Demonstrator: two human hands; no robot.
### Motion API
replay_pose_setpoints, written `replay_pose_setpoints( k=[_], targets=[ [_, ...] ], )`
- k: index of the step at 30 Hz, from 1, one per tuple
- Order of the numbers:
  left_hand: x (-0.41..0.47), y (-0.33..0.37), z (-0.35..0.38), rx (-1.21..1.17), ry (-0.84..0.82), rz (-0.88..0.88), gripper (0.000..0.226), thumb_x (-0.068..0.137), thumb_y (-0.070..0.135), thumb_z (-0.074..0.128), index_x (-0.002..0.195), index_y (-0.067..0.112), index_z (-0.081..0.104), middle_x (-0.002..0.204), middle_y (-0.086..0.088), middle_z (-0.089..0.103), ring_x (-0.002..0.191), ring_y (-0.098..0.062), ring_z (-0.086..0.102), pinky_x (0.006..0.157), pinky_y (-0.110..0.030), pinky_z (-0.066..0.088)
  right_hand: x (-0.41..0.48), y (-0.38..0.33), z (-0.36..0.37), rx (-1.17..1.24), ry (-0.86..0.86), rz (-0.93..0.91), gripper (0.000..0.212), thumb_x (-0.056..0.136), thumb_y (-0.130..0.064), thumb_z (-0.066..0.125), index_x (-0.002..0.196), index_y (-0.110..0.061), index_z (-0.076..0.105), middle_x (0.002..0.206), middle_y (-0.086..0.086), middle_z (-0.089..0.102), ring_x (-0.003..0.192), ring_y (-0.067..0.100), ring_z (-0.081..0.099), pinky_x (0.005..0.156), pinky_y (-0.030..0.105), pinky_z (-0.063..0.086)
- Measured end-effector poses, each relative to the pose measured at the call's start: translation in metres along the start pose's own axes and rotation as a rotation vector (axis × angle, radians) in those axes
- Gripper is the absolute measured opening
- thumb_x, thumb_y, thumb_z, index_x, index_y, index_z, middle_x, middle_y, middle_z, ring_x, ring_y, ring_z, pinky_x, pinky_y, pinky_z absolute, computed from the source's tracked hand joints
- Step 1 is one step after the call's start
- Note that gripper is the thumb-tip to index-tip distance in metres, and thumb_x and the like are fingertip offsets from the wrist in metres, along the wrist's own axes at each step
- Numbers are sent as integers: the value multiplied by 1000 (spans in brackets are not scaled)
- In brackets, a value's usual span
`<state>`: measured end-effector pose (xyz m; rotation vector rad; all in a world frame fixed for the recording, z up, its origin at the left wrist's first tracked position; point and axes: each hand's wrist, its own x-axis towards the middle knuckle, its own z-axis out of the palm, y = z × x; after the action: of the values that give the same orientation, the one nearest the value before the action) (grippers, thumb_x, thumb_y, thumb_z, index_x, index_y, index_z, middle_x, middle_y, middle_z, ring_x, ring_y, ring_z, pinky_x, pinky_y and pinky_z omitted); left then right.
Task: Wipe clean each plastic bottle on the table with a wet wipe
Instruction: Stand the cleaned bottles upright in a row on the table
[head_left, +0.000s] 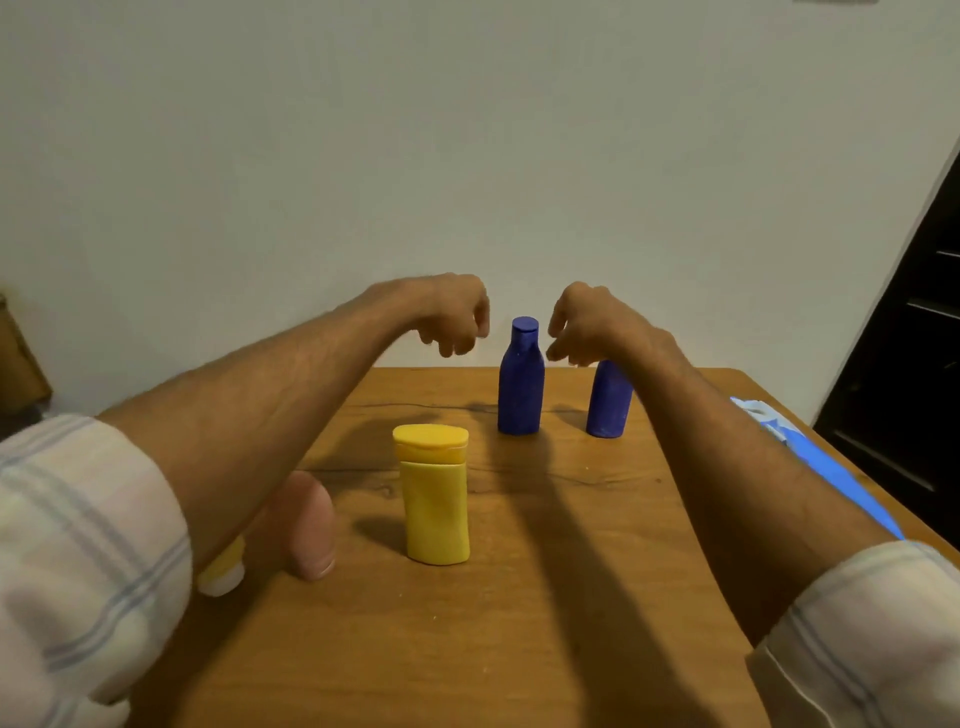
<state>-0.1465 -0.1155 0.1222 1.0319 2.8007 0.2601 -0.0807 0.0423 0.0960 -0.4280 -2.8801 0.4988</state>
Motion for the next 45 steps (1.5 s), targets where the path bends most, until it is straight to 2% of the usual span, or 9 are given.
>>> replay_pose_setpoints(
  k=[5,10,14,18,22,28,31,36,45],
  targets=[
    [-46,-14,-22,-104,-253,34,19,89,0,62,104,11,63,108,-15,69,91,-19,67,80,-32,54,-34,-26,-32,200,-350,-114,16,81,-2,67,97,-3,65,82,11,72,72,20,71,70,29,58],
    [-89,-24,-18,-98,-452,47,36,87,-4,63,121,5,57,119,-15,64,101,-21,62,81,-30,53,-71,-52,-34,292,-654,-221,30,82,-7,69,111,-7,62,92,6,73,85,17,70,78,26,56],
    [-107,-22,1,-15,-453,70,35,83,18,75,114,13,60,108,-2,66,99,-15,62,92,-35,52,-90,-73,-25,160,-705,-243,46,76,-19,75,118,-9,61,100,5,72,85,14,70,79,26,56],
    [-108,-26,15,-31,-357,106,27,86,28,72,107,13,64,101,-5,70,90,-18,66,77,-28,53,-95,-83,-7,87,-684,-230,38,79,-16,72,113,-2,64,92,7,73,80,15,71,80,29,57],
    [-104,-34,15,-82,-249,106,23,88,24,69,104,8,68,98,-10,73,85,-21,69,74,-28,54,-87,-82,-3,144,-635,-242,31,82,-12,69,110,0,64,94,12,72,80,19,71,78,32,57],
    [-75,-54,13,-168,72,55,21,88,22,69,102,7,66,82,-2,67,72,-14,66,63,-22,52,-46,-82,8,201,-341,-284,30,81,-14,70,109,-5,65,92,8,70,75,16,70,68,24,57],
    [-57,-62,23,-198,193,27,27,89,21,69,109,4,67,85,-3,66,73,-15,65,64,-23,50,-26,-80,26,172,-208,-290,29,84,-13,68,110,-3,64,93,11,69,79,20,68,76,33,58],
    [-35,-70,36,-255,280,-22,30,90,19,68,114,2,65,94,-8,65,79,-19,65,64,-22,47,0,-75,53,186,-49,-256,34,84,-13,67,116,-3,59,102,13,64,82,23,65,74,31,57],
    [-22,-81,42,-264,282,-62,30,91,19,67,115,3,65,94,-9,66,80,-19,64,65,-23,47,18,-73,72,200,-19,-241,35,85,-11,66,118,-2,58,106,16,62,87,26,63,79,37,56]
  ],
)
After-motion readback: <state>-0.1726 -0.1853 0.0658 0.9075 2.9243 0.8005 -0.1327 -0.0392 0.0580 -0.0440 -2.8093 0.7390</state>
